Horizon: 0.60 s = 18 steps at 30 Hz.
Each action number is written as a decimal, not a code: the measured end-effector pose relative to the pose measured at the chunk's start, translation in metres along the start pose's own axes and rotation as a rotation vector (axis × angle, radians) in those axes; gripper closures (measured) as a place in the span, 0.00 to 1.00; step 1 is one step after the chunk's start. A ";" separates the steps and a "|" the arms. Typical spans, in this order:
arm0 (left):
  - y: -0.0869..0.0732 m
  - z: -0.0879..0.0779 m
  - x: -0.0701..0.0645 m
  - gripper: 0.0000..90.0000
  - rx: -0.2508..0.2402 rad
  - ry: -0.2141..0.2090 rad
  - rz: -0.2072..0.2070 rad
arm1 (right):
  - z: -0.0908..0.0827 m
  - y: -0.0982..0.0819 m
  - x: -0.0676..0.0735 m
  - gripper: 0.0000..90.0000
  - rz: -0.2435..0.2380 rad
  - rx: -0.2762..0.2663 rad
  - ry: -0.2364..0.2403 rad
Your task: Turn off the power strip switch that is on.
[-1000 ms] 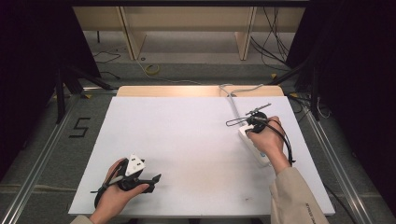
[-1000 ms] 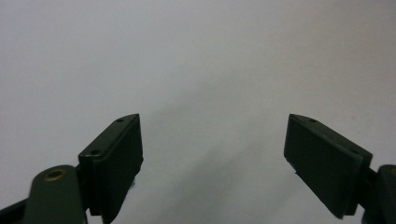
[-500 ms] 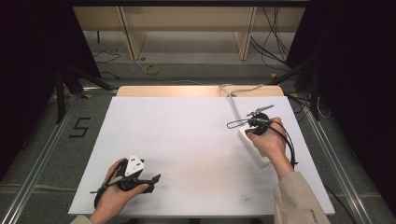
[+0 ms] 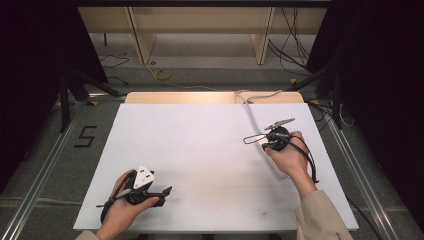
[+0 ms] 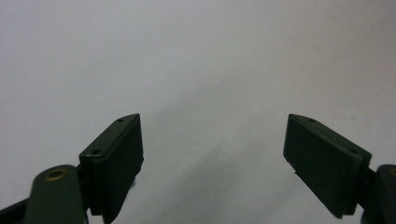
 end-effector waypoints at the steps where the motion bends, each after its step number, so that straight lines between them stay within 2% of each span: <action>1: 0.000 0.000 0.000 0.22 0.000 0.000 0.000 | -0.001 -0.001 0.000 1.00 -0.002 0.000 -0.002; 18: 0.000 0.000 0.000 0.22 0.003 0.001 -0.005 | -0.011 -0.017 0.011 1.00 -0.033 -0.027 0.029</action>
Point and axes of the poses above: each handheld gripper's, and its own axes: z roughly forward along the jaws, y roughly out of its top, x roughly to its left, the point moved 3 cm from there along z, roughly forward along the jaws, and after that the axes turned 12 degrees about y, right-handed, at the moved point
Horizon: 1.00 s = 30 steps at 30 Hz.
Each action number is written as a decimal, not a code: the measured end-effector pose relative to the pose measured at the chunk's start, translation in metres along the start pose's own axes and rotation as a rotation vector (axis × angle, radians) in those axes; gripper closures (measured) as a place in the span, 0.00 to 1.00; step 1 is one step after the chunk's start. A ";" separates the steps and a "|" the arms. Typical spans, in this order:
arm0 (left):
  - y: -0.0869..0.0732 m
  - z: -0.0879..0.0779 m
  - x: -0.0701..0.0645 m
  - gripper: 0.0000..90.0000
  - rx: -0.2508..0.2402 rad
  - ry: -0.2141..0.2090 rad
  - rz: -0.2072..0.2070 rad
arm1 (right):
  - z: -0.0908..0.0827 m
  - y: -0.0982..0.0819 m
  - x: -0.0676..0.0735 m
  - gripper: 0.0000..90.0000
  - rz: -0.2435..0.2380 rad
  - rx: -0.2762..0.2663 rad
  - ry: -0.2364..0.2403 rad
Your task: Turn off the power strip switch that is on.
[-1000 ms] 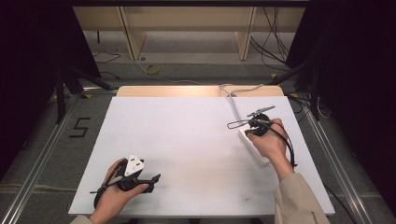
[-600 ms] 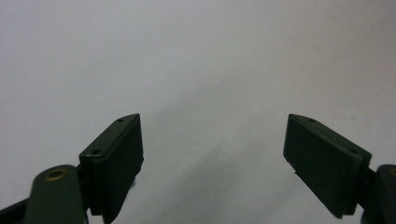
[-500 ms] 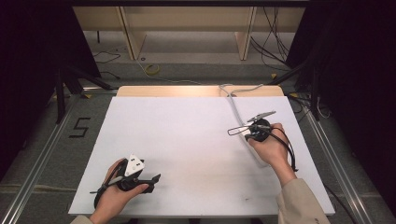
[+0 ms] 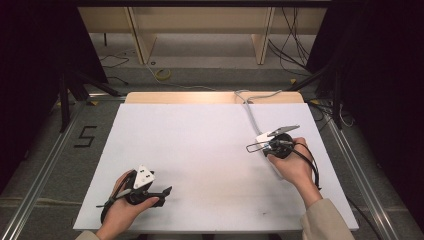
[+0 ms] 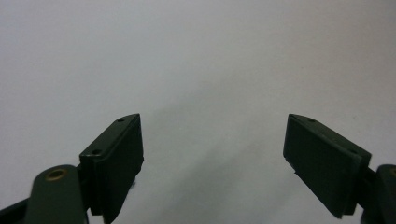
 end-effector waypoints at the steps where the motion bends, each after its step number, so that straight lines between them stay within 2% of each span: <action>1: 0.000 0.000 0.000 0.22 0.000 0.000 0.000 | 0.000 -0.001 0.001 1.00 0.002 0.003 0.002; 7: 0.000 0.000 0.001 0.22 -0.001 0.001 0.001 | -0.002 -0.006 0.004 1.00 -0.008 -0.013 0.007; 17: 0.000 0.000 0.000 0.22 0.000 0.003 0.000 | -0.004 -0.014 0.018 0.99 -0.041 -0.031 0.046; 30: 0.000 0.000 0.000 0.22 0.003 0.004 -0.004 | -0.007 -0.026 0.024 0.96 -0.048 -0.061 0.070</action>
Point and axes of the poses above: each handheld gripper's, and its own axes: z roughly forward along the jaws, y roughly out of its top, x roughly to its left, the point moved 3 cm from there along z, roughly forward along the jaws, and after that the axes turned 12 degrees about y, right-handed, at the moved point
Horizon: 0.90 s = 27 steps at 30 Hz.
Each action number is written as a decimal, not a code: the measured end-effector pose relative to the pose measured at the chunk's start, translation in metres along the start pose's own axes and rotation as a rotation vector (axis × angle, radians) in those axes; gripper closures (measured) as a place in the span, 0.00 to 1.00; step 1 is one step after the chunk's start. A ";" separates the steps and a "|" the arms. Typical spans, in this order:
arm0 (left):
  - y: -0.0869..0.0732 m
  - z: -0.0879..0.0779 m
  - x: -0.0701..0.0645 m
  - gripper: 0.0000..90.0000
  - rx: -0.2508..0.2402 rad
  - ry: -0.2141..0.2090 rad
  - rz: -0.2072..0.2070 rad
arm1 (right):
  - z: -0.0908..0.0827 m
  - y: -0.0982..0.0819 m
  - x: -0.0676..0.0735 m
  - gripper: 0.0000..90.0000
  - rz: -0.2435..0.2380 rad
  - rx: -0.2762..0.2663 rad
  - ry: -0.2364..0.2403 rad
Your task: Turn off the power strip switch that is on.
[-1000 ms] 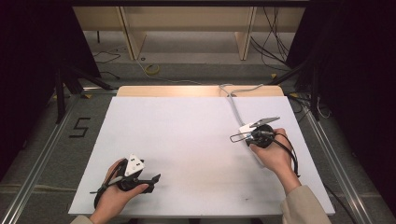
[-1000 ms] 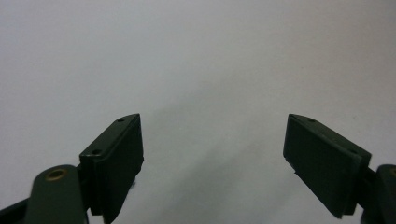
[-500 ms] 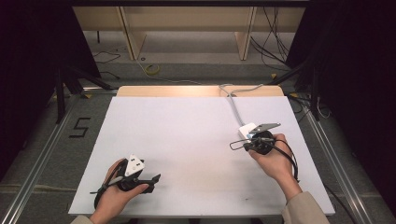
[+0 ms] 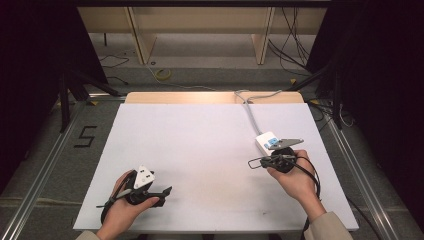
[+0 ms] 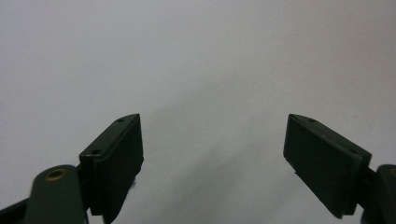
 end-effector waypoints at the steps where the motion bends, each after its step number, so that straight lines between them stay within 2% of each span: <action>1: 0.000 0.000 0.000 0.22 0.000 0.000 0.000 | -0.001 -0.001 0.001 0.95 -0.002 -0.004 0.001; 7: 0.000 0.000 0.000 0.22 0.005 -0.004 0.007 | -0.001 -0.006 0.006 0.91 -0.013 -0.023 0.028; 17: -0.002 0.000 0.000 0.22 0.006 -0.004 0.005 | 0.001 -0.021 0.016 0.82 -0.071 -0.062 0.063; 27: -0.002 0.000 -0.001 0.22 0.013 -0.013 0.005 | -0.003 -0.037 0.018 0.71 -0.071 -0.134 0.073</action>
Point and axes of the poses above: each handheld gripper's, and its own axes: z roughly forward along the jaws, y roughly out of its top, x roughly to its left, the point moved 3 cm from there along z, roughly forward along the jaws, and after that the axes turned 12 degrees about y, right-handed, at the moved point
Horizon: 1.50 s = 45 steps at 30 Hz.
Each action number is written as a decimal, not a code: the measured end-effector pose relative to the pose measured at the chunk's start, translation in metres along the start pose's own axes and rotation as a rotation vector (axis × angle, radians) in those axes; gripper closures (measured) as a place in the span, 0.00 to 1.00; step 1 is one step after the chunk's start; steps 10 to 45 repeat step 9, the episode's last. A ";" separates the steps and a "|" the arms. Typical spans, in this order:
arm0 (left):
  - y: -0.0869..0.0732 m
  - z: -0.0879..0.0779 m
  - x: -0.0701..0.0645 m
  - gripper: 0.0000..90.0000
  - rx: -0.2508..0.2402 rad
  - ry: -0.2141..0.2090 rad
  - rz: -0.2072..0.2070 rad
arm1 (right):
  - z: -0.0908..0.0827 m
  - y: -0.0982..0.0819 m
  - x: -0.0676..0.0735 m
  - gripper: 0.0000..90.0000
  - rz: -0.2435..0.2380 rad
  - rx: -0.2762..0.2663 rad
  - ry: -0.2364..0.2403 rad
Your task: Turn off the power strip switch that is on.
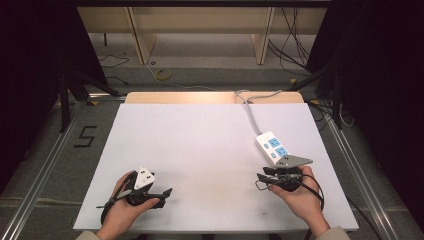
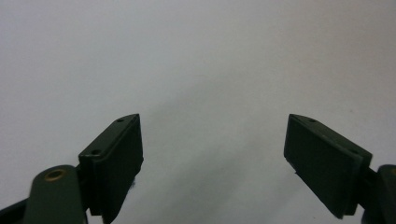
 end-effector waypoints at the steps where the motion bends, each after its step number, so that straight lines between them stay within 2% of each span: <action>1: 0.000 0.000 0.000 0.22 -0.001 0.000 -0.003 | 0.000 -0.001 0.000 0.70 -0.001 -0.006 0.002; 9: 0.000 0.001 -0.002 0.22 0.004 -0.013 0.000 | 0.000 -0.001 0.003 0.63 -0.007 -0.024 0.011; 45: 0.000 0.001 -0.002 0.22 0.004 -0.013 0.000 | 0.000 -0.001 0.003 0.63 -0.007 -0.024 0.011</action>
Point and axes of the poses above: each handheld gripper's, and its own axes: z roughly forward along the jaws, y roughly out of its top, x roughly to its left, the point moved 3 cm from there along z, roughly forward along the jaws, and after that the axes turned 12 degrees about y, right-handed, at the moved point
